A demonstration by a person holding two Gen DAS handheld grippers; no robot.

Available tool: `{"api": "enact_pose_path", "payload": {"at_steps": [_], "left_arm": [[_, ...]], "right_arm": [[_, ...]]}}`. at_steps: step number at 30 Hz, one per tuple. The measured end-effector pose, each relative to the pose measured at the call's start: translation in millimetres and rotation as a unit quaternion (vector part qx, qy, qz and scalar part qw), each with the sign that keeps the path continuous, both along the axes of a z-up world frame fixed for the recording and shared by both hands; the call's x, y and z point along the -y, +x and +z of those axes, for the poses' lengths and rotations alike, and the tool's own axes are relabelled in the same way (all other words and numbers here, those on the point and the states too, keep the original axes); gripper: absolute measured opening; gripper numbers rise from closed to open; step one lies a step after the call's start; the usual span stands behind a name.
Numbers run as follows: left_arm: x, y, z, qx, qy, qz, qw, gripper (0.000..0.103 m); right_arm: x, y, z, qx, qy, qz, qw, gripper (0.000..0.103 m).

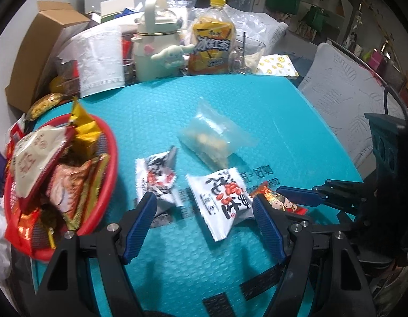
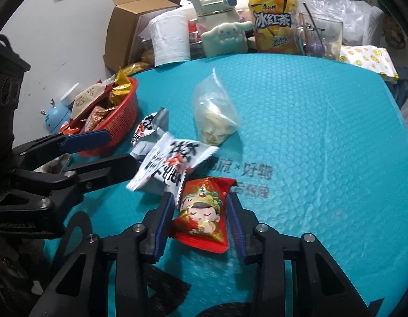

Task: Organize snacks
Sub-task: 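Grasp the white peanut packet with left tool while right tool grasps the red cartoon packet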

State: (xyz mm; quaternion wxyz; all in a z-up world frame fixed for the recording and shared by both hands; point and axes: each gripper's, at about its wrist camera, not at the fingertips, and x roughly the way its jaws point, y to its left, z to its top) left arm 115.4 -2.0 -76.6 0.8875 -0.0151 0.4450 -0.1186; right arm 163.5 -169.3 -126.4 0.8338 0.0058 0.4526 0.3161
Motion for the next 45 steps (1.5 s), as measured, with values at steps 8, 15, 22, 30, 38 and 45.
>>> {"api": "enact_pose_path", "payload": {"at_steps": [8,15,22,30,38,45], "left_arm": [[17.6,10.6,-11.1,-0.027,-0.017,-0.015,0.9994,0.074],[33.4,16.7,-22.7,-0.055,-0.02,-0.018,0.9981,0.074],[37.6,28.6,-34.1,-0.08,-0.022,-0.007,0.9965,0.074],[49.0,23.8,-40.5,-0.066,0.014,-0.017,0.9976,0.054],[53.9,6.8,-37.7,-0.065,0.018,-0.04,0.9969,0.041],[64.6,-21.2,-35.7,-0.068,0.013,-0.064,0.9955,0.041]], "right_arm": [[20.2,0.9,-0.8,0.004,-0.004,-0.026,1.0,0.039],[36.2,-1.8,-7.5,-0.004,0.003,-0.038,0.999,0.039],[46.0,-3.5,-8.6,0.001,0.006,-0.049,0.999,0.039],[49.8,-5.2,-9.6,0.002,0.009,-0.051,0.999,0.039],[51.3,-14.7,-7.6,0.005,0.003,-0.057,0.998,0.039],[58.0,-37.0,-6.1,0.008,0.0,-0.061,0.998,0.038]]}}
